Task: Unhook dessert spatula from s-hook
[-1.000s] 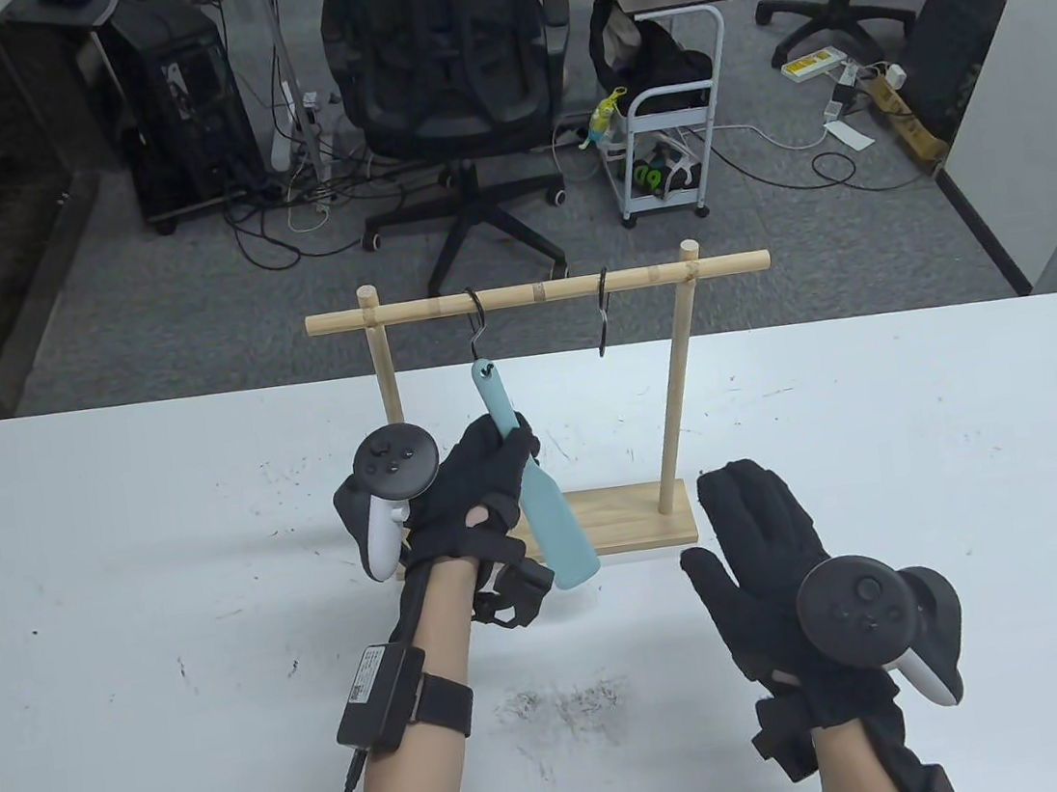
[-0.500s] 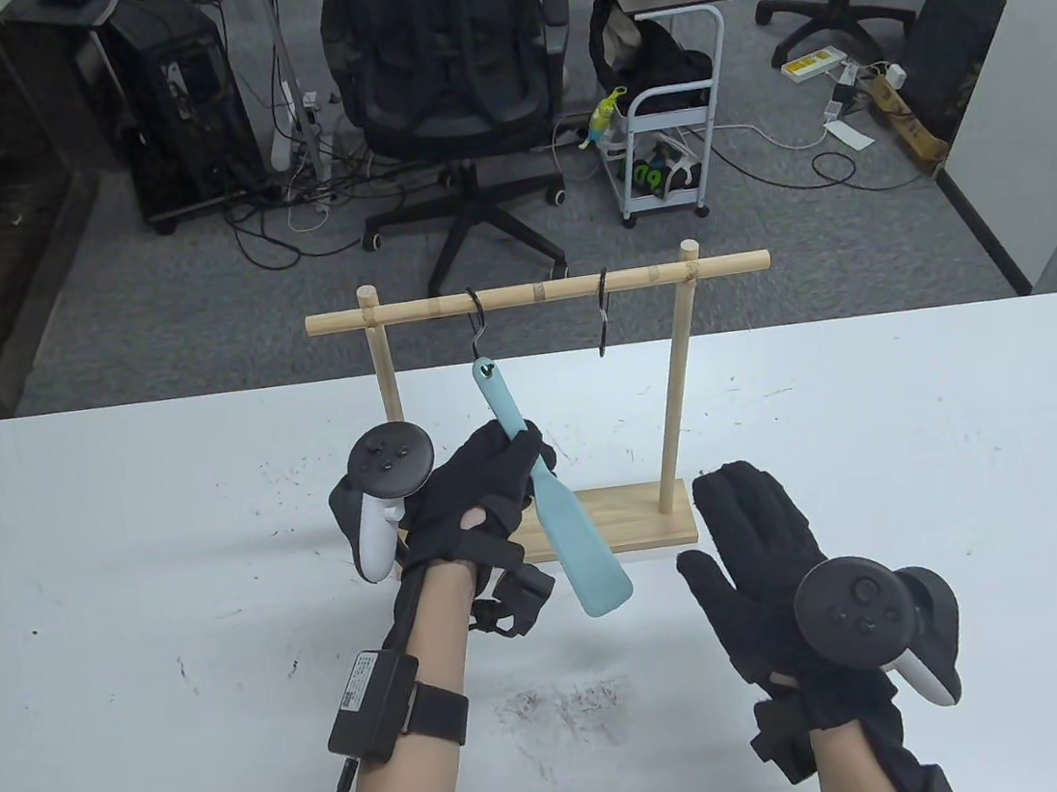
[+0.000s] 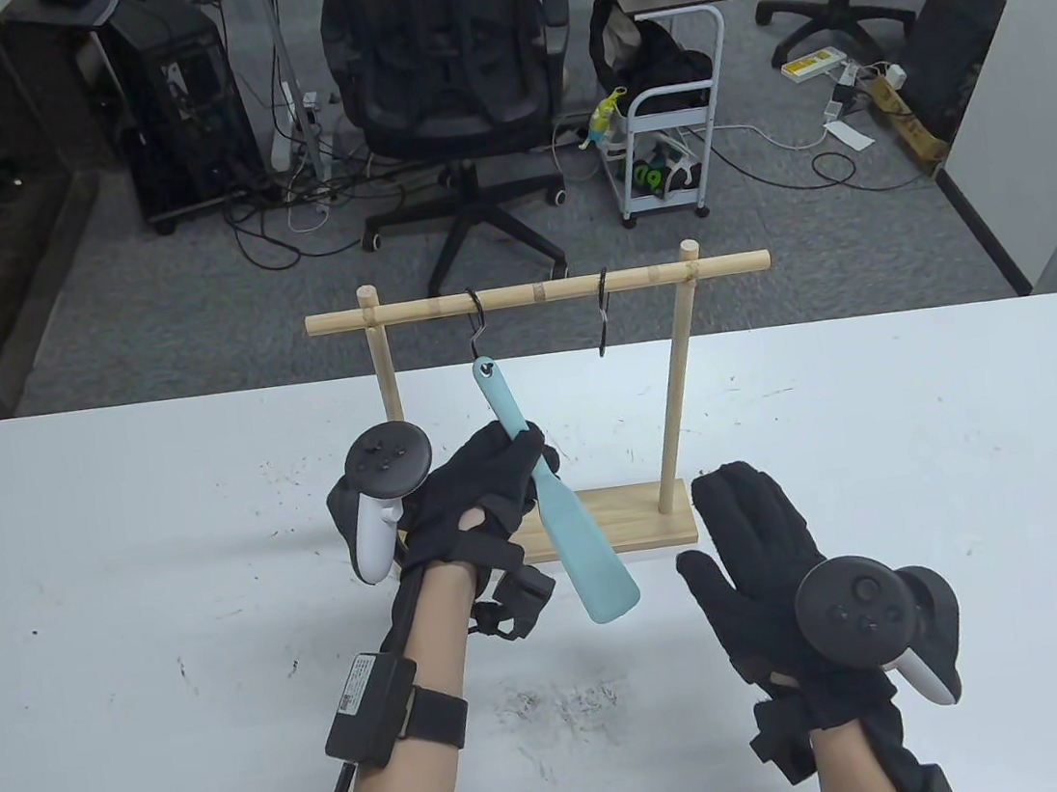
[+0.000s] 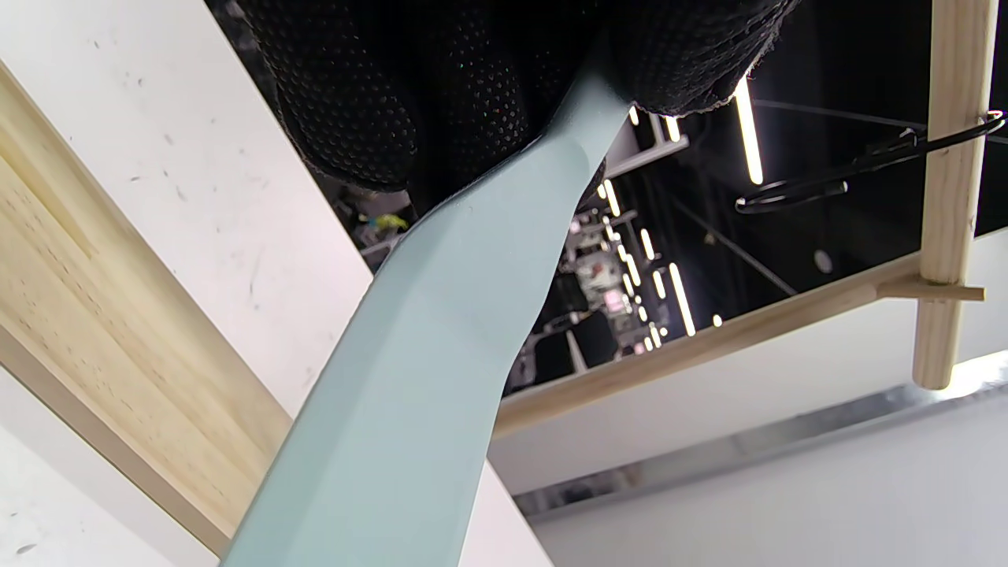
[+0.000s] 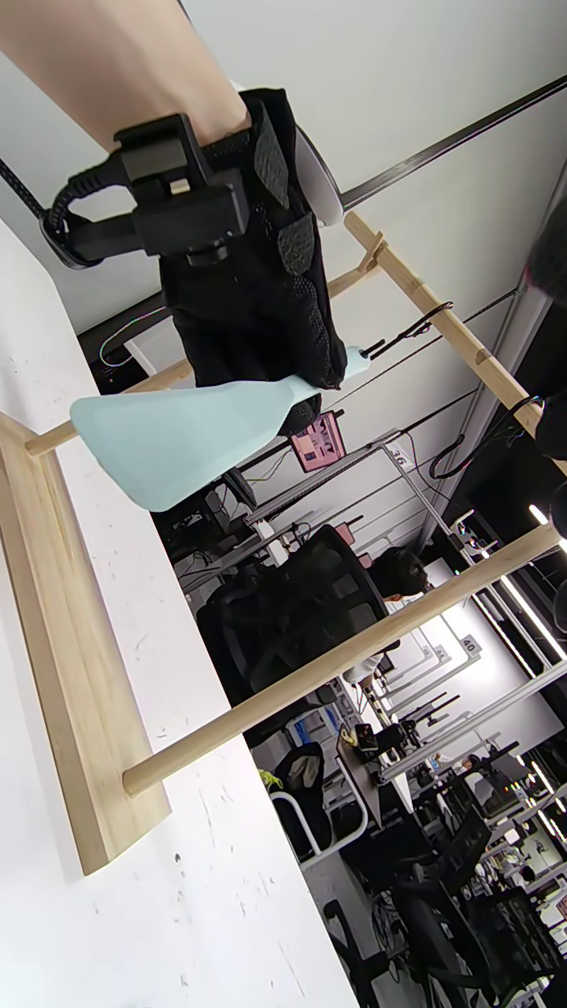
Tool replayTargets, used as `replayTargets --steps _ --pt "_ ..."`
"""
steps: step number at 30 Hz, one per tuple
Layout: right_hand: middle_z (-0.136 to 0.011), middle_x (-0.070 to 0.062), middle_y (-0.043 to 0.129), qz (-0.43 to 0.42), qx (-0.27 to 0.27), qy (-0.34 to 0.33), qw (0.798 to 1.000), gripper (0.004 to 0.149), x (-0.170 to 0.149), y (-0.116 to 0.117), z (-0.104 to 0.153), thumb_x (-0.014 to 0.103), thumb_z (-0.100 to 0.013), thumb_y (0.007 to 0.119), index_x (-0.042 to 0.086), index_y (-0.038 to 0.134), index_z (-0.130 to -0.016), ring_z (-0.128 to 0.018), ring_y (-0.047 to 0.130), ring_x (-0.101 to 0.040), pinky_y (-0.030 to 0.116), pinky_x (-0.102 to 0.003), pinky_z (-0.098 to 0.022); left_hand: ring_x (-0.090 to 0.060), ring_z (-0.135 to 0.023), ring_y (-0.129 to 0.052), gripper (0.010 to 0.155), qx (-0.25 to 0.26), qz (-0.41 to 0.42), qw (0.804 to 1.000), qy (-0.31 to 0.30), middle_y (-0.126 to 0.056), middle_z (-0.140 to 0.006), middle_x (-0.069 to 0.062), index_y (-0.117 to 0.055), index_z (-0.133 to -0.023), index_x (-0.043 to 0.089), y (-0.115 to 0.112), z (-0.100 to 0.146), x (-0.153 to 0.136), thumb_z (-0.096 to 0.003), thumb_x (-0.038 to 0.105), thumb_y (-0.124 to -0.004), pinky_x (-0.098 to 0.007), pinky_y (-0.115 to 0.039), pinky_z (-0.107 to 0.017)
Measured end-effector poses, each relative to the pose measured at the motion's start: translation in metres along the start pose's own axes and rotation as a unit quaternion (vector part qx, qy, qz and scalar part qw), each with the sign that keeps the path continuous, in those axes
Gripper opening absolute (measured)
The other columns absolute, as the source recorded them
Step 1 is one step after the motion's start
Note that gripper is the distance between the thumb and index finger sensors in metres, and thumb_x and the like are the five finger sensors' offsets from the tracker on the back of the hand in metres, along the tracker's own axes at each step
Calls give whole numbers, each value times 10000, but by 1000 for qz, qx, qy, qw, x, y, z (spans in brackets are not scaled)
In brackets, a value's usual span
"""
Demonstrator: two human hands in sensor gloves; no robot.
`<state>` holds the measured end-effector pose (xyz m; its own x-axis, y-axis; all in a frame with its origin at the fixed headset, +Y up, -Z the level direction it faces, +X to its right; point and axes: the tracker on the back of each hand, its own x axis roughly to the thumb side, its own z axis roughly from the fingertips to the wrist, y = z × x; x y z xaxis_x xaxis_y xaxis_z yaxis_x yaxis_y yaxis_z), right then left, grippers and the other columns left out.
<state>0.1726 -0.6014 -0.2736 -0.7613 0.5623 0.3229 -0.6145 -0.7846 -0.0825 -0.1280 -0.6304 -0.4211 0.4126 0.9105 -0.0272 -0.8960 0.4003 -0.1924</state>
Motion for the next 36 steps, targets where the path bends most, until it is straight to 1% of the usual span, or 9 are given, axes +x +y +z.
replayTargets --steps 24,31,36 --pt "-1180 -162 471 -4 0 -2 1000 703 0 -1 0 540 -521 692 180 567 -1112 -1041 507 -510 472 -644 -722 -159 -718 -1068 569 -10 -4 1000 -19 -1003 -878 14 -752 -1045 205 -1 2 7 -571 521 -742 -365 -885 -570" --pt "-1180 -163 473 -5 -3 -3 1000 704 0 -2 1 540 -521 692 179 567 -1112 -1042 507 -508 471 -644 -722 -162 -722 -1067 569 -6 -21 999 -26 -1000 -881 13 -749 -1047 206 2 7 10 -572 518 -743 -370 -883 -574" --pt "-1180 -163 472 -7 -4 -3 1000 705 0 -3 1 539 -521 693 178 567 -1113 -1042 507 -508 470 -644 -722 -167 -734 -1061 570 -13 -32 998 -43 -995 -889 13 -746 -1050 207 3 15 13 -570 516 -744 -375 -878 -583"
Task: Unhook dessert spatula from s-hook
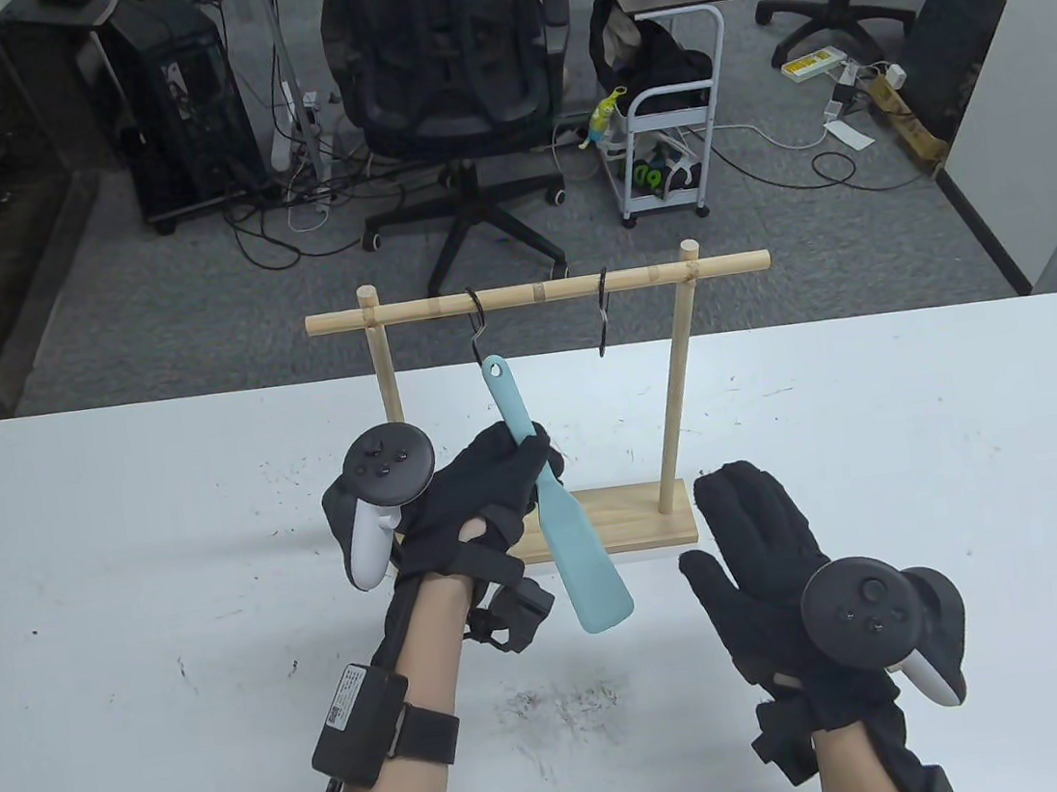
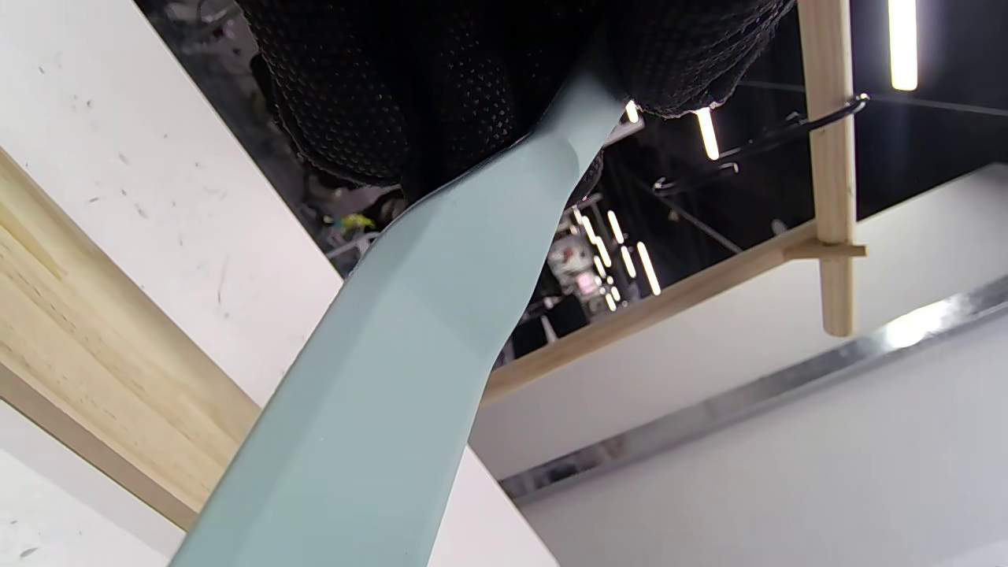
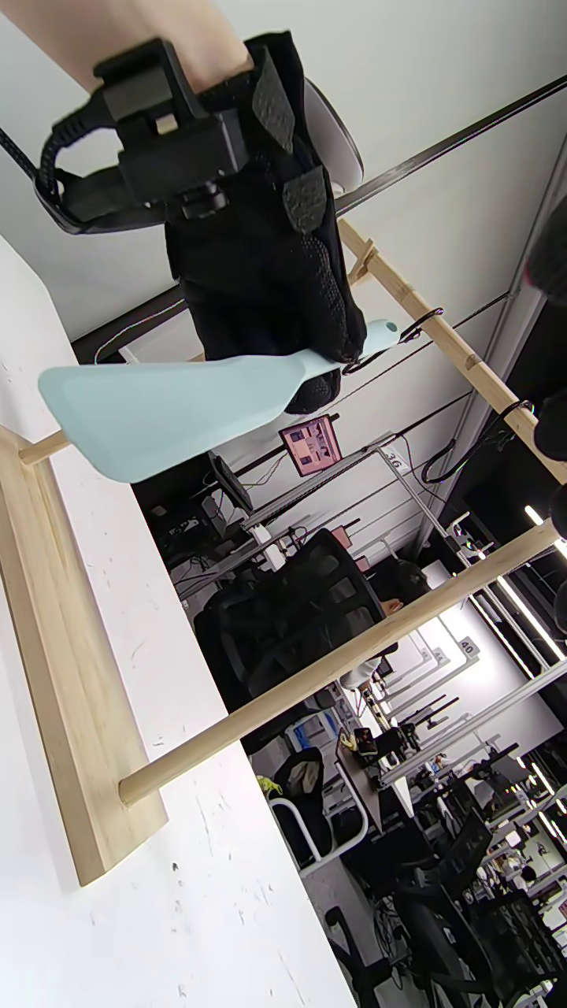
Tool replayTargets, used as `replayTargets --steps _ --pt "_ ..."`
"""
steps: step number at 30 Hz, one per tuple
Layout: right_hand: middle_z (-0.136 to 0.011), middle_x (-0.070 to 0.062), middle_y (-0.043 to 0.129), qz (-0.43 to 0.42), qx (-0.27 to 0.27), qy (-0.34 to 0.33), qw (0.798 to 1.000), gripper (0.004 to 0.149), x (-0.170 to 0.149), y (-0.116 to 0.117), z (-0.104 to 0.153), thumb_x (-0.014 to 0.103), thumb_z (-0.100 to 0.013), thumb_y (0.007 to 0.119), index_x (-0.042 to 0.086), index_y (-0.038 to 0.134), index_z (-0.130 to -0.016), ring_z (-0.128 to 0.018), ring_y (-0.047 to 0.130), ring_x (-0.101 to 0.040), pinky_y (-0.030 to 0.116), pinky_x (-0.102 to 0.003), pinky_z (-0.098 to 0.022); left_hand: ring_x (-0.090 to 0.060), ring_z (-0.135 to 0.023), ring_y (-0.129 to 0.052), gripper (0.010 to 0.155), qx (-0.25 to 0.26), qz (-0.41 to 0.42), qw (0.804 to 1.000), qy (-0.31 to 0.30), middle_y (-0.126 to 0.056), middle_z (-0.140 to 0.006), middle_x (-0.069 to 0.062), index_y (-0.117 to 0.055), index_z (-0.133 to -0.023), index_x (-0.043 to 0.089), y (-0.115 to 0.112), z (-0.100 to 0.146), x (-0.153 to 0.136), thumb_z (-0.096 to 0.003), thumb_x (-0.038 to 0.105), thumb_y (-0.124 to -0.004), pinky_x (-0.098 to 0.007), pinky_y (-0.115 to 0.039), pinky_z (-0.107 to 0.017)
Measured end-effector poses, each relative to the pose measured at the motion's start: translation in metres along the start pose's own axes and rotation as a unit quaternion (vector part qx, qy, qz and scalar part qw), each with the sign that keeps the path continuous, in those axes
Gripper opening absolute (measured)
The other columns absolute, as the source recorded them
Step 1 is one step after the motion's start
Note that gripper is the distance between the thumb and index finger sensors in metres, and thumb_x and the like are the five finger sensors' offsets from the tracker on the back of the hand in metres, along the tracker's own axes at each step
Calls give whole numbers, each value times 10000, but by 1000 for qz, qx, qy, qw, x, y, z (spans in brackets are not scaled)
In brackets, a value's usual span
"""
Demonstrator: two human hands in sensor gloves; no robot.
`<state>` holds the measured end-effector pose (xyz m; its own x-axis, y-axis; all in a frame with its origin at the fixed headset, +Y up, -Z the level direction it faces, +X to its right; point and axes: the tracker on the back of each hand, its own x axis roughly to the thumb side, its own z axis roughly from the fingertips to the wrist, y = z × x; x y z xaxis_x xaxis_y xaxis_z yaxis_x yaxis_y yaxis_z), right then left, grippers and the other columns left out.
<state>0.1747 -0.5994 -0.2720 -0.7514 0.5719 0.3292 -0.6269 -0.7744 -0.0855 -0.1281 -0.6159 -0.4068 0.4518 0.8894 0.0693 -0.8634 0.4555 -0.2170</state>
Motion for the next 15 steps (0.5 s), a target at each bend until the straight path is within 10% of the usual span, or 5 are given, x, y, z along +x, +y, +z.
replayTargets --steps 15 --pt "-1179 -164 478 -2 5 -5 1000 696 2 1 2 540 -521 692 189 574 -1111 -1041 511 -508 476 -646 -719 -181 -751 -1024 581 5 -81 996 21 -962 -896 17 -708 -1080 215 49 64 -3 -586 520 -719 -431 -835 -631"
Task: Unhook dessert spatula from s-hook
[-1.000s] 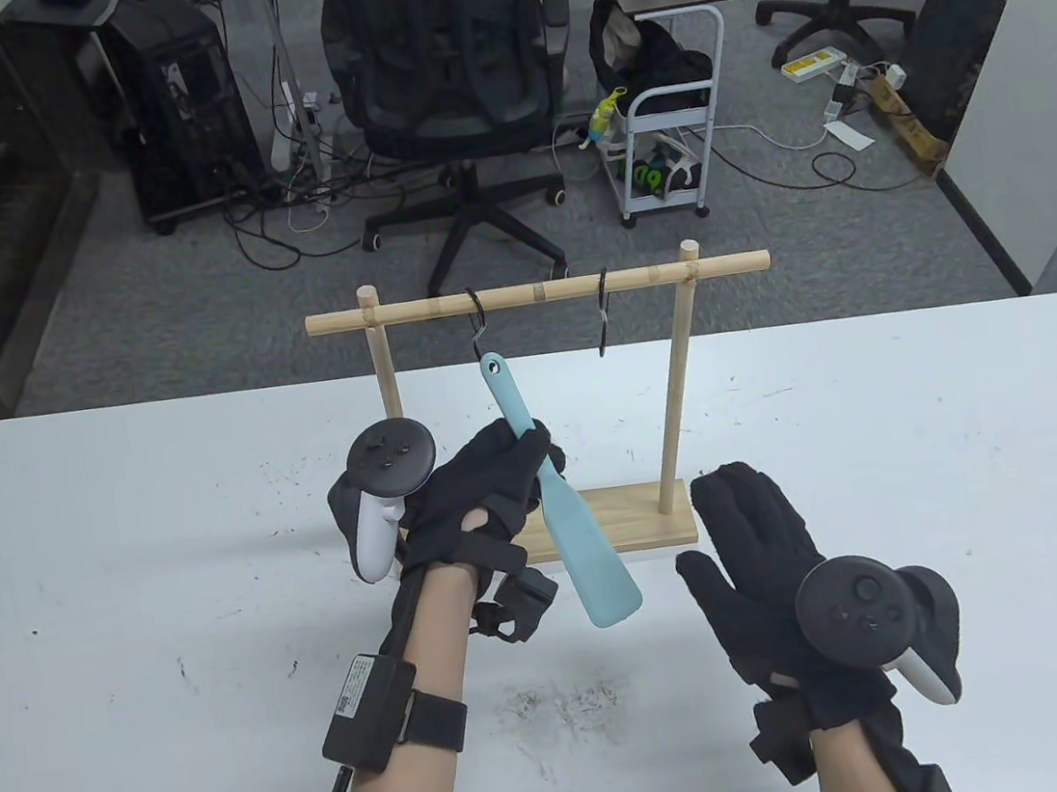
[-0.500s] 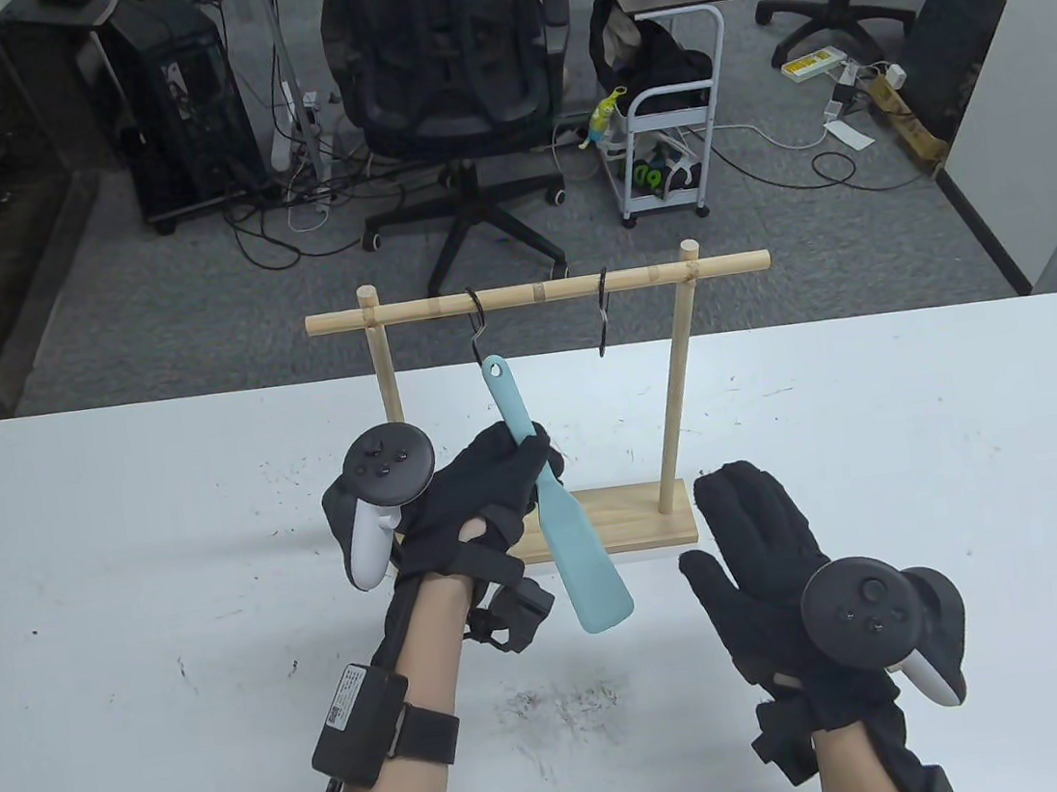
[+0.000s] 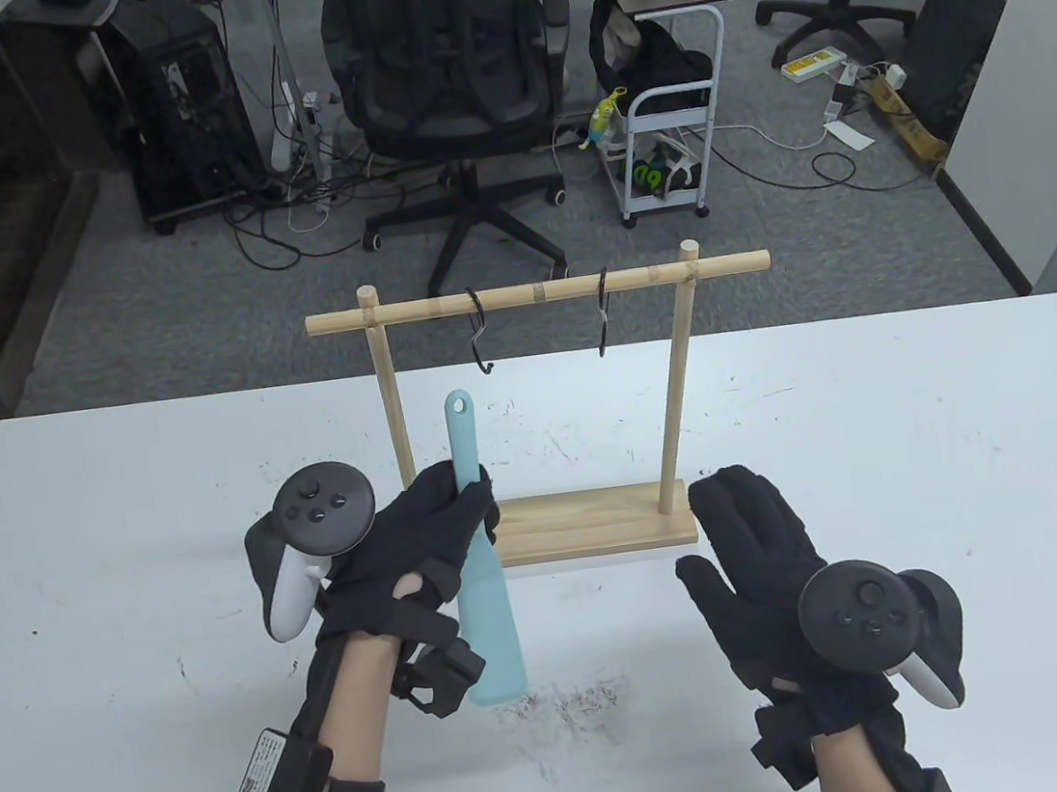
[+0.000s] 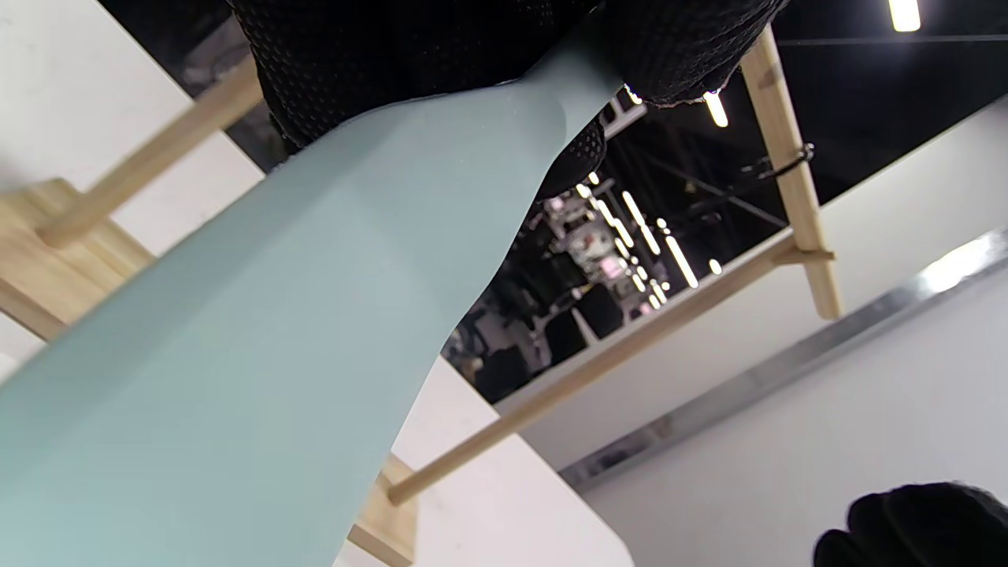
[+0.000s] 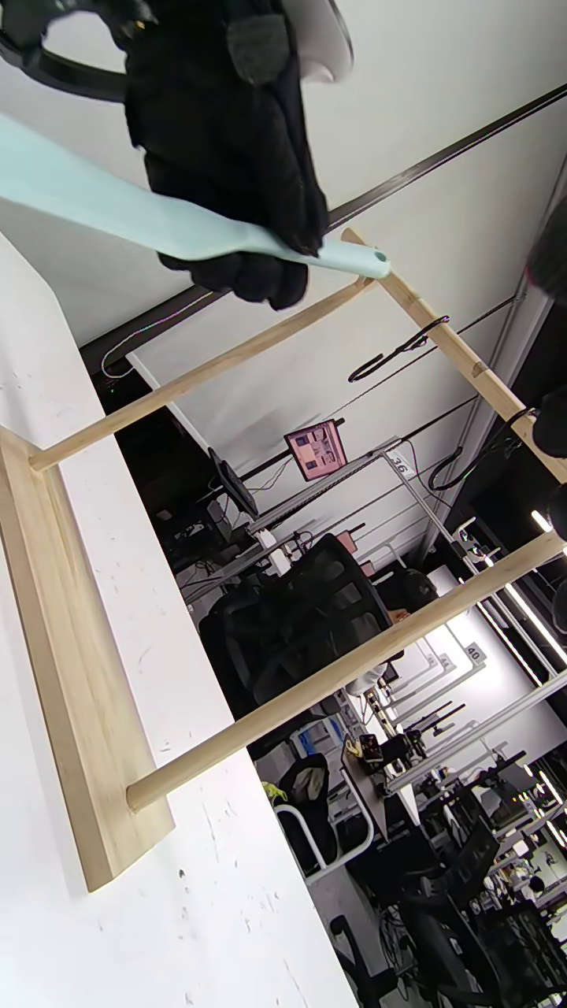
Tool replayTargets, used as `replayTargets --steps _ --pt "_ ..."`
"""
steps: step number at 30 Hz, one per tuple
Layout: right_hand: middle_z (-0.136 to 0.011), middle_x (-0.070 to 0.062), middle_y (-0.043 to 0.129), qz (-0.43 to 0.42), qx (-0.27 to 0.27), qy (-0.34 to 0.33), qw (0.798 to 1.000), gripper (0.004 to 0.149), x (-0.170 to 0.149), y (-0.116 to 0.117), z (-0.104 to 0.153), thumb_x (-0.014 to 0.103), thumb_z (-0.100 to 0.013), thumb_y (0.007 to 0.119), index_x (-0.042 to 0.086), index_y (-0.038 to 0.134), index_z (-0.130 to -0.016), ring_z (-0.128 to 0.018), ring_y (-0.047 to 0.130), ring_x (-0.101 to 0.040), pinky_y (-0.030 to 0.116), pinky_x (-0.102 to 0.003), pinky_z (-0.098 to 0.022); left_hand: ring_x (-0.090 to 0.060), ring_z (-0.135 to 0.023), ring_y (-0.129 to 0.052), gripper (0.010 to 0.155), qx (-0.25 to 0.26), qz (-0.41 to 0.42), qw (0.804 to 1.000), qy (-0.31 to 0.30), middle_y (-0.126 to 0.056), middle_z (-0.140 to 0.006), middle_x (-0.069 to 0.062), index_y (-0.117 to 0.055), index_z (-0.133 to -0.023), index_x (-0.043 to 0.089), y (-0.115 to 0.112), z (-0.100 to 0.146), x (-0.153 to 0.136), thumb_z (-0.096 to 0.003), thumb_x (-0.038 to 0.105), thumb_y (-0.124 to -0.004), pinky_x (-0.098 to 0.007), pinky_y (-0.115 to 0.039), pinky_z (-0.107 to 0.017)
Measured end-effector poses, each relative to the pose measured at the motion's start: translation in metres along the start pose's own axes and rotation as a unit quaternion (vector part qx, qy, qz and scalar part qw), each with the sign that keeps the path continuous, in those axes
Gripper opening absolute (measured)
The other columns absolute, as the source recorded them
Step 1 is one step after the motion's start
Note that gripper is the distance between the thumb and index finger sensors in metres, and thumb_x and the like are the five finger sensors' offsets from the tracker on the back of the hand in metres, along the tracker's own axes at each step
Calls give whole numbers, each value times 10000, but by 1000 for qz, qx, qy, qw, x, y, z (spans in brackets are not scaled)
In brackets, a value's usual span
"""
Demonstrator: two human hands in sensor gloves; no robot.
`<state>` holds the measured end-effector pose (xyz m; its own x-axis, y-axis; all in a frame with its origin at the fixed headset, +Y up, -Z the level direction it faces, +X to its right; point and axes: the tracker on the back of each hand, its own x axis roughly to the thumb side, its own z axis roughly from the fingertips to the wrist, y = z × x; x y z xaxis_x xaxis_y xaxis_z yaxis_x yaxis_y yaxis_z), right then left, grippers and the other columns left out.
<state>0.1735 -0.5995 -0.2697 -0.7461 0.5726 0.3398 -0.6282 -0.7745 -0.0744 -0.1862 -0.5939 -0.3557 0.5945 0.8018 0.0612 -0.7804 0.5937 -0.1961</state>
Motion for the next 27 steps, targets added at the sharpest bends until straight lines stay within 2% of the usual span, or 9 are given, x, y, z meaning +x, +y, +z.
replayTargets --steps 4,9,12,17,27 --pt "-1179 -165 481 2 -3 1 1000 696 0 -1 1 540 -522 692 189 577 -1111 -1041 512 -510 475 -646 -720 -181 -749 -1019 583 13 -14 999 39 -957 -893 18 -701 -1085 218 15 18 -25 -588 523 -711 -438 -827 -639" --pt "-1179 -163 486 8 -4 2 1000 695 1 0 2 542 -521 692 191 580 -1111 -1040 514 -512 477 -648 -719 -182 -747 -1012 581 20 -19 995 93 -954 -887 18 -700 -1084 222 19 32 -68 -589 526 -705 -451 -817 -649" --pt "-1178 -163 490 8 -2 0 1000 695 2 1 2 542 -521 691 191 582 -1110 -1039 517 -511 478 -647 -719 -185 -748 -1010 582 17 -18 991 132 -952 -888 16 -700 -1083 221 16 36 -101 -587 525 -707 -453 -815 -649" --pt "-1177 -164 495 13 -2 9 1000 692 2 1 2 544 -521 691 194 587 -1109 -1036 522 -513 483 -646 -718 -186 -756 -1007 585 -2 -39 983 181 -950 -892 19 -698 -1083 223 11 37 -138 -581 524 -717 -453 -812 -654" --pt "-1175 -169 496 4 -2 15 1000 691 1 0 1 544 -523 690 194 585 -1109 -1034 524 -514 488 -647 -715 -178 -765 -1006 592 -9 -44 974 220 -947 -900 22 -699 -1079 230 -7 36 -178 -570 530 -728 -448 -813 -657"
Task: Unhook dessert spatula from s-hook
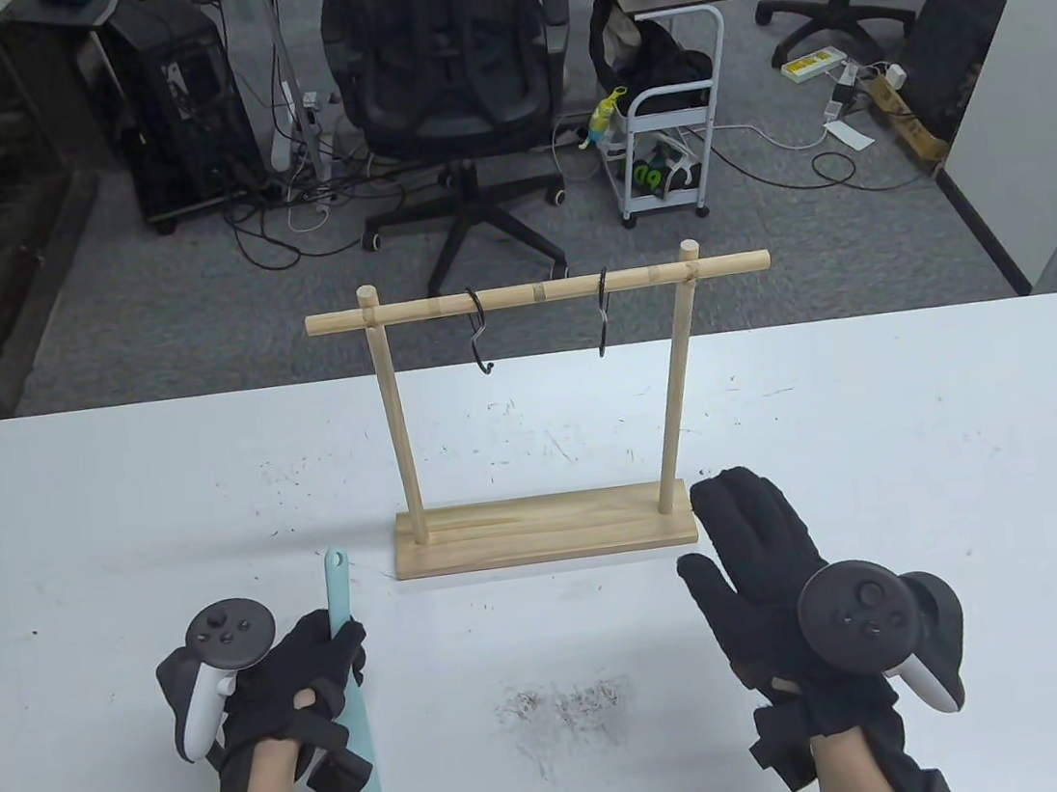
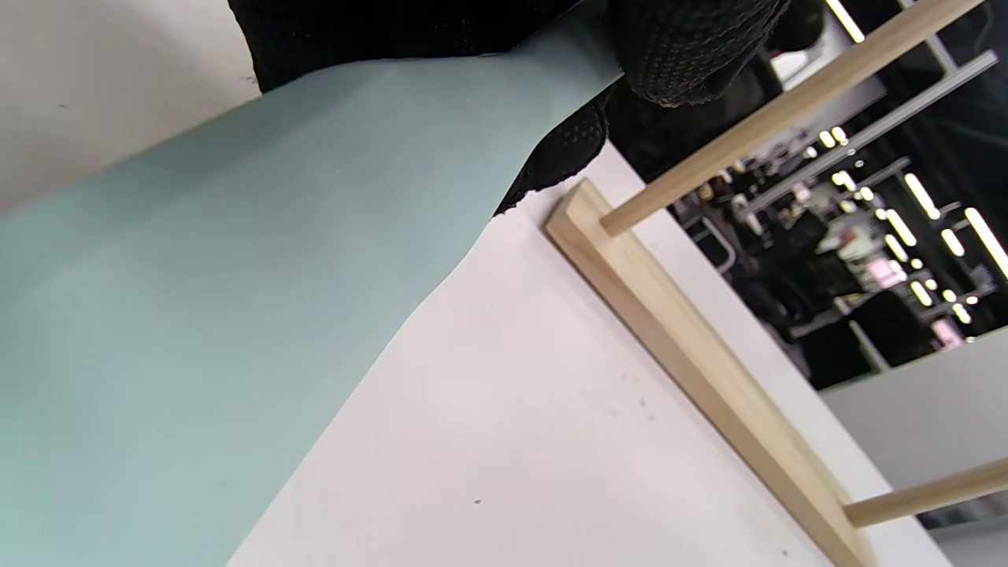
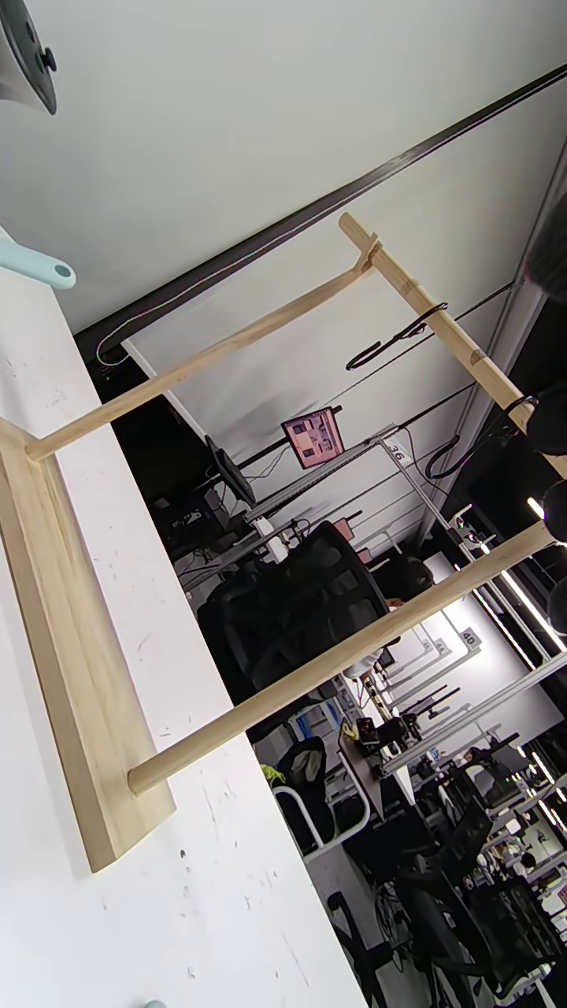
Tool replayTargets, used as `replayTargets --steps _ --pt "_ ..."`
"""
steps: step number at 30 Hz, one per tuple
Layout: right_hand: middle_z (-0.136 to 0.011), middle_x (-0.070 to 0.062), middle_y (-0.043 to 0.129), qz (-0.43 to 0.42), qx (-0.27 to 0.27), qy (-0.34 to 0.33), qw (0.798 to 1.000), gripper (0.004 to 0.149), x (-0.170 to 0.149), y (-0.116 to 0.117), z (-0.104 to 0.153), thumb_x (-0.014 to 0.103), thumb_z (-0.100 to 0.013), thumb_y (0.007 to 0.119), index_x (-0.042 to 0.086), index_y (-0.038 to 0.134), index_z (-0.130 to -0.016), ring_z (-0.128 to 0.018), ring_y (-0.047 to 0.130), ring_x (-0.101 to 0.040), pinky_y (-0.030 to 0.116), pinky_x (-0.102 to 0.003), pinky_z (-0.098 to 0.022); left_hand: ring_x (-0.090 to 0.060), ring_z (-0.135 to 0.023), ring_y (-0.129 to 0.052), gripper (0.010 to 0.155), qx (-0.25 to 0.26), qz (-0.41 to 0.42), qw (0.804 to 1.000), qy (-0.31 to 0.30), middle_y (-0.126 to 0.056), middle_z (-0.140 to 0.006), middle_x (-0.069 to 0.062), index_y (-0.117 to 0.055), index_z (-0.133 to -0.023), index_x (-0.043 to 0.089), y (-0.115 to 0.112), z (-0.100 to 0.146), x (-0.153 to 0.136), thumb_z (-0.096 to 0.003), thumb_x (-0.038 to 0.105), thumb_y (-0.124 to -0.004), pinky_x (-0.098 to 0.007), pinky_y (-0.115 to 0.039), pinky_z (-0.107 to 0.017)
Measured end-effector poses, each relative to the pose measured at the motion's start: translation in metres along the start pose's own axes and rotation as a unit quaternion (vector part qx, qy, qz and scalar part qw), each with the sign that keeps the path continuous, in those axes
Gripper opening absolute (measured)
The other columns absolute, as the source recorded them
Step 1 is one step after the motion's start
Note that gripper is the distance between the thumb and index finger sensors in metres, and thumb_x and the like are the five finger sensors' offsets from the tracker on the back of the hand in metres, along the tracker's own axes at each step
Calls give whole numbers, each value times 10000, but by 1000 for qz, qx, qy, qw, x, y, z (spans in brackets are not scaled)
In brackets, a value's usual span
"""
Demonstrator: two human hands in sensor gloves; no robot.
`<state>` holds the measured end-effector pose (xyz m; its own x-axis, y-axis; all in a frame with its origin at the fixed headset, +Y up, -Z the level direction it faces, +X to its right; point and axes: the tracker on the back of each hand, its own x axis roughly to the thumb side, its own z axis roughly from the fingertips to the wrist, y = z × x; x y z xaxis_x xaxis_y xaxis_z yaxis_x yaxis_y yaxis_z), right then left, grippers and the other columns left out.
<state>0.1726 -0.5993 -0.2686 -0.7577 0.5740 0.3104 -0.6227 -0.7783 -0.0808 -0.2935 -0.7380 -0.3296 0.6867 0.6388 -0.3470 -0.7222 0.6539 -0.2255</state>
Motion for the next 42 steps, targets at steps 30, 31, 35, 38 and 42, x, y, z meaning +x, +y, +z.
replayTargets --steps 30,31,35,38,42 --pt "-1175 -171 493 2 18 10 1000 695 -2 5 -5 544 -523 689 191 577 -1112 -1036 522 -510 485 -642 -716 -229 -901 -894 730 125 -317 927 155 -852 -1025 15 -494 -1159 215 -38 -20 25 -558 545 -744 -532 -680 -760" --pt "-1174 -171 493 0 18 10 1000 695 -2 5 -5 543 -522 690 192 578 -1111 -1036 522 -509 485 -642 -716 -238 -917 -878 723 122 -319 925 165 -831 -1043 0 -505 -1161 227 -40 -21 25 -559 547 -744 -538 -674 -763" --pt "-1175 -169 494 -2 20 11 1000 694 -3 5 -5 543 -522 690 191 583 -1110 -1034 525 -510 486 -643 -716 -278 -962 -815 698 115 -352 909 189 -764 -1086 -26 -555 -1149 246 -43 -25 26 -555 558 -747 -556 -647 -776" --pt "-1175 -172 491 -3 25 16 1000 693 -4 6 -6 544 -523 689 192 584 -1111 -1034 522 -514 485 -644 -716 -275 -966 -807 694 116 -356 907 192 -761 -1084 -30 -569 -1145 248 -45 -27 27 -551 560 -750 -558 -645 -777" --pt "-1176 -171 488 -5 27 17 999 692 -5 6 -7 544 -522 690 193 585 -1110 -1035 522 -512 484 -644 -716 -296 -988 -770 674 109 -366 903 198 -704 -1120 -54 -605 -1139 258 -48 -28 27 -554 564 -744 -565 -636 -780"
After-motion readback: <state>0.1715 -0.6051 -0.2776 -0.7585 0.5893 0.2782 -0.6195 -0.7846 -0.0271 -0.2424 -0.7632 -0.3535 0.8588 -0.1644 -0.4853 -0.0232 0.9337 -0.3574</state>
